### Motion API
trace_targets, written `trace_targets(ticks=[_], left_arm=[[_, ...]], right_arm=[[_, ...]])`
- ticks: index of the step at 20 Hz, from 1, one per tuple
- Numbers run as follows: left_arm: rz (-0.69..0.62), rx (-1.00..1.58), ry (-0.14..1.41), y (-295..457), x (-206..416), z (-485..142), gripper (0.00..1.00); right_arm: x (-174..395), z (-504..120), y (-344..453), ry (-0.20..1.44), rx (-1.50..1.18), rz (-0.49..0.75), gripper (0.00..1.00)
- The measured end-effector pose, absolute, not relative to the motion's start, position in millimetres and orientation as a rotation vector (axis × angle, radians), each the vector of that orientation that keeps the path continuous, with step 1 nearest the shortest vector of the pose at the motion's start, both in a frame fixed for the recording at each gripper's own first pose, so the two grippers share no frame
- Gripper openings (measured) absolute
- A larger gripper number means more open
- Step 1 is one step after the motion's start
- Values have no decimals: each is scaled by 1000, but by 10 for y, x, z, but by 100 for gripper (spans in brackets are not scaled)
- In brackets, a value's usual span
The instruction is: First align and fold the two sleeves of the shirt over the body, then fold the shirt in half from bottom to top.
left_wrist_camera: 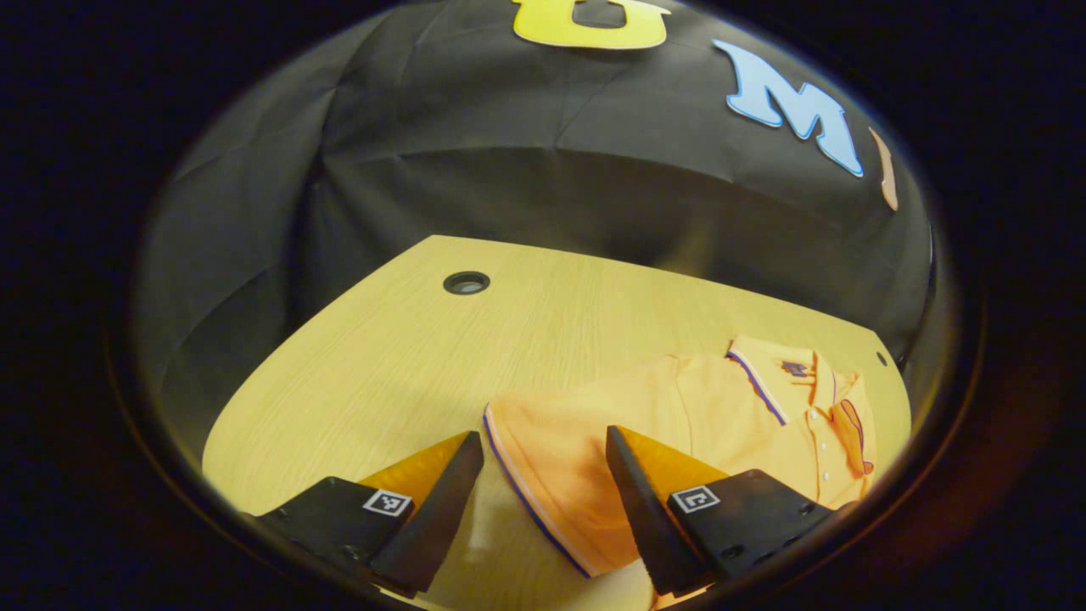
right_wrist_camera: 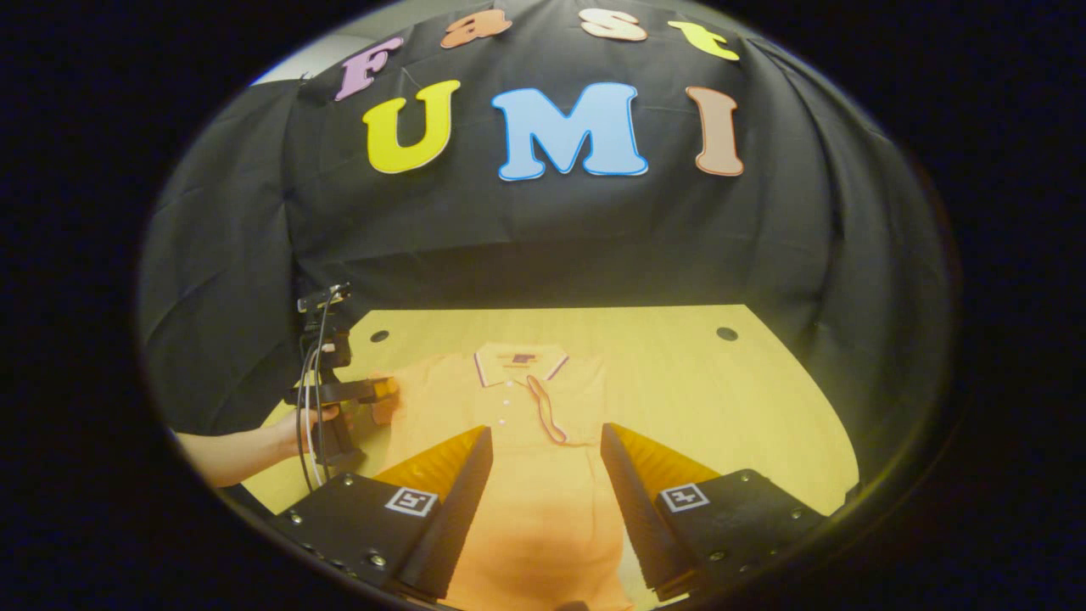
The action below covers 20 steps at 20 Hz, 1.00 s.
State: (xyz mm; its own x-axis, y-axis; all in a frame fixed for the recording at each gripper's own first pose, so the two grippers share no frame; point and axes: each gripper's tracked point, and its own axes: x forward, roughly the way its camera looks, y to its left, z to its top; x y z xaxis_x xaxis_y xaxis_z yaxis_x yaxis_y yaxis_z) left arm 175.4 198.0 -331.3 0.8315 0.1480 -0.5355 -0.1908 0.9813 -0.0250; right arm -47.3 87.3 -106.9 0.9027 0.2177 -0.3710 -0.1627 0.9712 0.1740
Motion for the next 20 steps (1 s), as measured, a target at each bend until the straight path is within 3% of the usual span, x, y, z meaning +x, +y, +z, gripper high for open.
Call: trace_targets(ticks=[7, 10, 11, 13, 14, 19, 20], left_arm=[[209, 33, 602, 2024, 1786, -3391, 65], [196, 37, 603, 2018, 1772, -3375, 21], [186, 48, 604, 2020, 1780, -3385, 21], [192, 52, 602, 2002, 1796, -3364, 8], [196, 52, 603, 1999, 1787, -3357, 8], [188, 58, 528, 1844, 1802, -3010, 9], [178, 66, 509, 1784, 1809, -2905, 8]], right_arm=[[-482, -1171, 839, 438, 197, 179, 80], [-486, -1224, 821, 454, 210, 173, 77], [-498, -1235, 816, 461, 217, 172, 77], [-520, -1247, 794, 468, 228, 169, 76], [-531, -1255, 770, 467, 230, 164, 81], [-599, -1258, 615, 468, 241, 136, 80], [-615, -1277, 596, 469, 249, 133, 76]])
